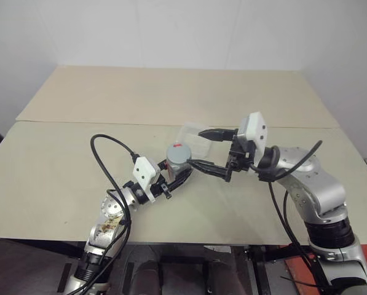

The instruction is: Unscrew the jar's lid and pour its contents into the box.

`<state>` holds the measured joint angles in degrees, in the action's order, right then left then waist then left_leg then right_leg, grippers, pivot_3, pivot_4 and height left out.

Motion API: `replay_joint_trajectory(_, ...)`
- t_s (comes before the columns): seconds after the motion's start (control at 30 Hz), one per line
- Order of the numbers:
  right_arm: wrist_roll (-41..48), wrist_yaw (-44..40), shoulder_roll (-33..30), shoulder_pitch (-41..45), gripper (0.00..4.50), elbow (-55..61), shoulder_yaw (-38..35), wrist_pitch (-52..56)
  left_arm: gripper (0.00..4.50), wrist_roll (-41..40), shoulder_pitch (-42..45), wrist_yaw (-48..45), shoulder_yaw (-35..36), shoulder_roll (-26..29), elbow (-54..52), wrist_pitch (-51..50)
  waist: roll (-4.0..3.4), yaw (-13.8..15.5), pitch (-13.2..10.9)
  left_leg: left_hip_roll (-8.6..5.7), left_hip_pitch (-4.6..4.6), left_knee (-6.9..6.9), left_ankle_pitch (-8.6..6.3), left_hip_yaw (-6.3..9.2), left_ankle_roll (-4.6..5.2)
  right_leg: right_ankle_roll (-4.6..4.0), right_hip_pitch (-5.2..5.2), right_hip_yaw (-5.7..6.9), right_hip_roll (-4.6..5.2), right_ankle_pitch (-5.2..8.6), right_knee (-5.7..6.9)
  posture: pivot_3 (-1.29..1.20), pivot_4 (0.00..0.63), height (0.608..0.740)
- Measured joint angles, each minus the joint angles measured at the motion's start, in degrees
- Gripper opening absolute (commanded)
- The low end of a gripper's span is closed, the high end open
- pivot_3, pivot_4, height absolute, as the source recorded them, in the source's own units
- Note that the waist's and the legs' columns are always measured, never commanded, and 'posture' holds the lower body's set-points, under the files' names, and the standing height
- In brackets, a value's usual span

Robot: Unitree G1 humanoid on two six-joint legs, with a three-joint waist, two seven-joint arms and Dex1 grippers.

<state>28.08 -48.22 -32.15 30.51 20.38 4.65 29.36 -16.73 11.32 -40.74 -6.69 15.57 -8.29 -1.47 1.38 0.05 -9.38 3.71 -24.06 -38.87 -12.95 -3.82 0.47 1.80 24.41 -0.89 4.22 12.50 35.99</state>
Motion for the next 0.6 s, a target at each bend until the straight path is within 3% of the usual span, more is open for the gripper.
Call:
replay_joint_trajectory(0.4,3.76,-0.90,0.59,-0.25,4.43,2.63,-2.10,0.15,2.17,-0.02,0.08,-0.43,-0.01,-0.12,0.06,0.07,0.00,-0.03,0.00,0.00,0.00,0.00,0.00,0.01,0.00,0.00,0.00,0.00,0.00,0.00,0.00,0.00,0.150,0.740)
replay_joint_trajectory(0.6,1.49,-1.47,3.82,-0.07,4.43,3.14,4.00,-0.50,2.17,0.01,0.25,-0.52,-0.06,-0.03,0.10,0.10,0.00,-0.14,0.00,0.00,0.01,-0.01,0.00,0.01,0.00,0.00,-0.01,0.00,-0.01,0.00,0.01,0.00,0.150,0.740)
